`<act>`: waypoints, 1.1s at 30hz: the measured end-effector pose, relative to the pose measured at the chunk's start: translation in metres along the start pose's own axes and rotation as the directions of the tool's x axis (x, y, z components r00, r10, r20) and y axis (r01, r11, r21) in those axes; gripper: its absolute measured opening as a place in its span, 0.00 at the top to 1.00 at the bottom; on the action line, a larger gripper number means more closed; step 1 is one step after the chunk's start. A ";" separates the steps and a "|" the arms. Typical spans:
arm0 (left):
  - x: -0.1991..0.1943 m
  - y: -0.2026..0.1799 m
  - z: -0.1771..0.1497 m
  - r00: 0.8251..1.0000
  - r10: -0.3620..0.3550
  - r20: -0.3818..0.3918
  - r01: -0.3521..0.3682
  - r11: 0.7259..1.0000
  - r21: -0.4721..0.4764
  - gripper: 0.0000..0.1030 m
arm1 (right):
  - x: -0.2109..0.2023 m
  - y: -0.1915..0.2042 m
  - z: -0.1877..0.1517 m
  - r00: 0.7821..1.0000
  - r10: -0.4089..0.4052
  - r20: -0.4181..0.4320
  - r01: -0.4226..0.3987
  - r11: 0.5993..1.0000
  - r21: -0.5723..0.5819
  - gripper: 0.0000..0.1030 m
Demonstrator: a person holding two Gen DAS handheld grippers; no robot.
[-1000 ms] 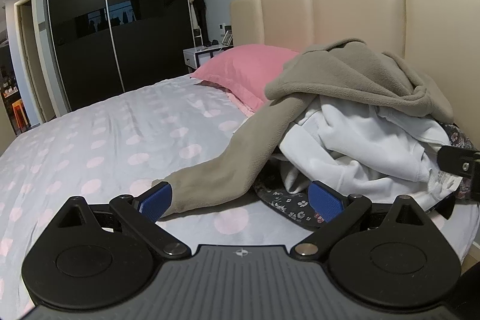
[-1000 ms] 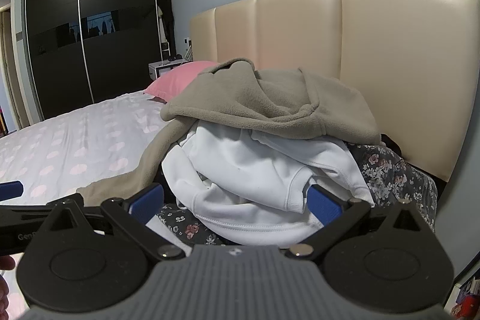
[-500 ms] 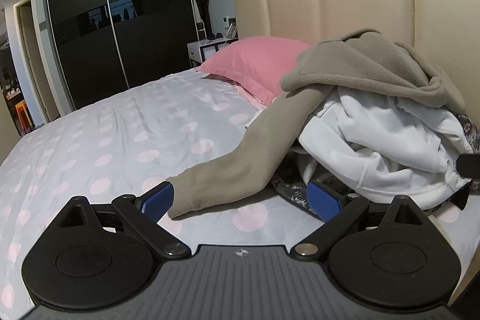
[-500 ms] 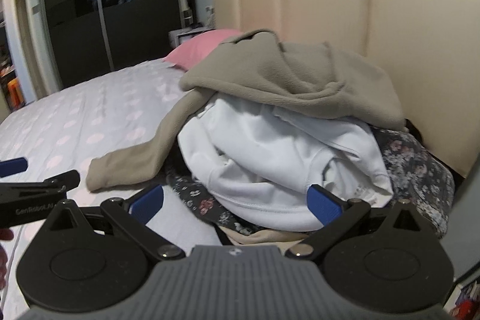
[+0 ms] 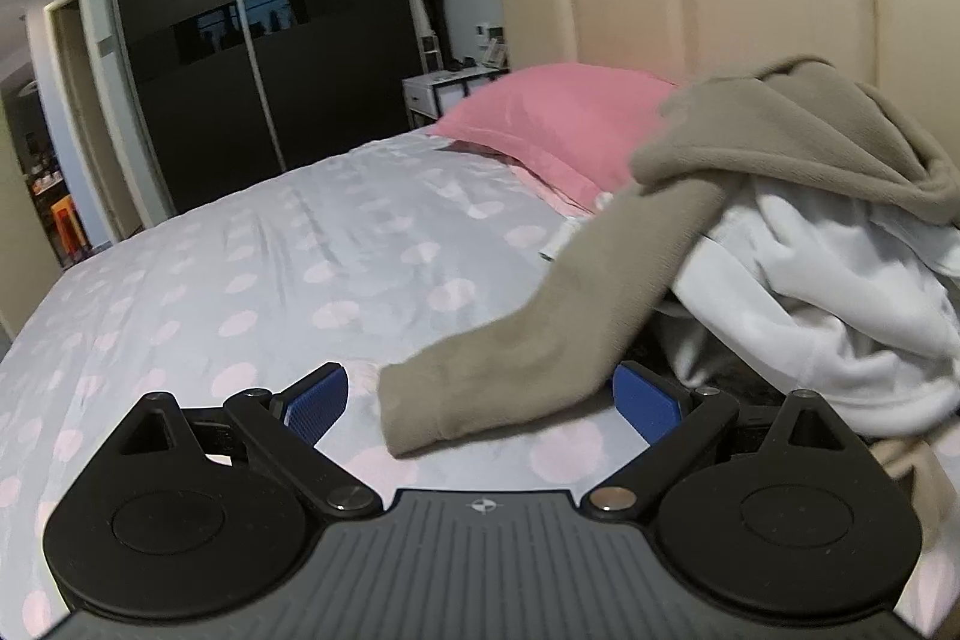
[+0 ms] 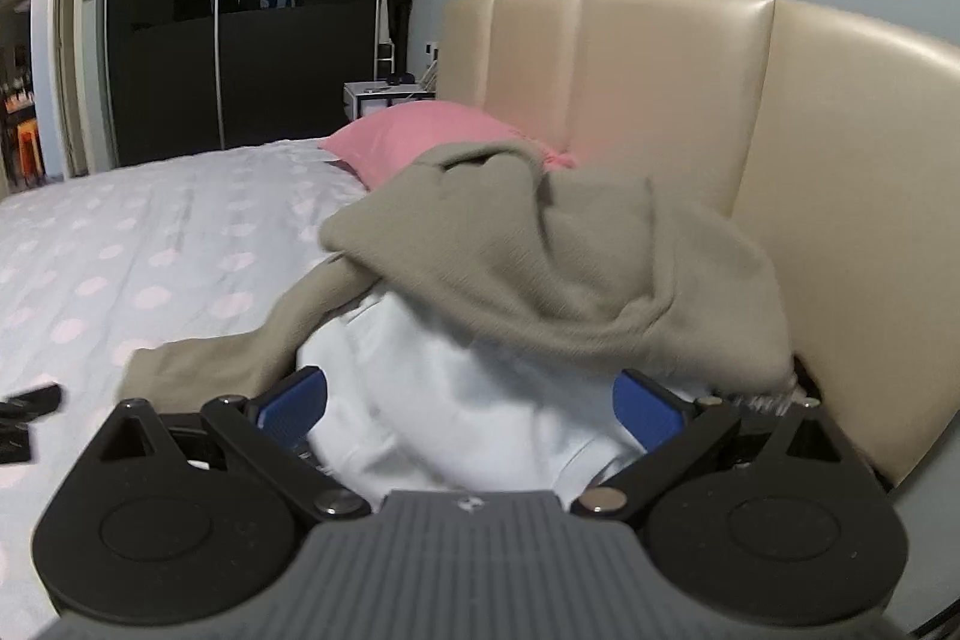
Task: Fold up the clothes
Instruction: 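Grasp the khaki hoodie's hood with the right gripper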
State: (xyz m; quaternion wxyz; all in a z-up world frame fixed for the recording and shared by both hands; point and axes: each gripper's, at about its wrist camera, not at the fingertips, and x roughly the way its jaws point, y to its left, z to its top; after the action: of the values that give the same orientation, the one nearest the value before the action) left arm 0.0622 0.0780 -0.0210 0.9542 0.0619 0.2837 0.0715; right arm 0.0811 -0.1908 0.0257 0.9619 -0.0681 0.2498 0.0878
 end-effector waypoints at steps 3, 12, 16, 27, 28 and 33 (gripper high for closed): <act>0.011 0.009 0.005 1.000 -0.001 -0.016 0.000 1.000 -0.026 0.06 | 0.017 -0.002 0.009 1.000 -0.027 -0.009 0.027 0.998 -0.061 0.01; 0.042 0.023 0.008 0.998 0.027 -0.064 -0.029 0.999 -0.027 0.06 | 0.074 -0.009 0.020 0.998 -0.055 -0.033 0.048 0.978 -0.203 0.02; 0.050 0.026 0.006 0.995 0.045 -0.084 -0.047 0.999 -0.026 0.06 | 0.099 -0.006 0.021 0.997 -0.074 -0.032 0.062 0.958 -0.281 0.02; 0.053 0.034 0.000 0.989 0.074 -0.125 -0.072 0.997 0.018 0.06 | 0.152 -0.003 0.031 0.990 -0.114 -0.079 0.082 0.940 -0.331 0.35; 0.053 0.037 0.000 0.989 0.076 -0.128 -0.075 0.997 0.014 0.06 | 0.151 -0.001 0.034 0.990 -0.114 -0.084 0.080 0.940 -0.333 0.49; 0.037 0.050 -0.003 0.988 0.091 -0.123 -0.090 0.996 0.006 0.06 | 0.145 0.001 0.054 0.988 -0.136 -0.075 0.107 0.946 -0.305 0.63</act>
State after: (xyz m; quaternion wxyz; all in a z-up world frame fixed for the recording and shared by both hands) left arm 0.0865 0.1334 -0.0356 0.9307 0.0705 0.3390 0.1184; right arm 0.2310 -0.1609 0.0006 0.9310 -0.2326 0.2745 0.0621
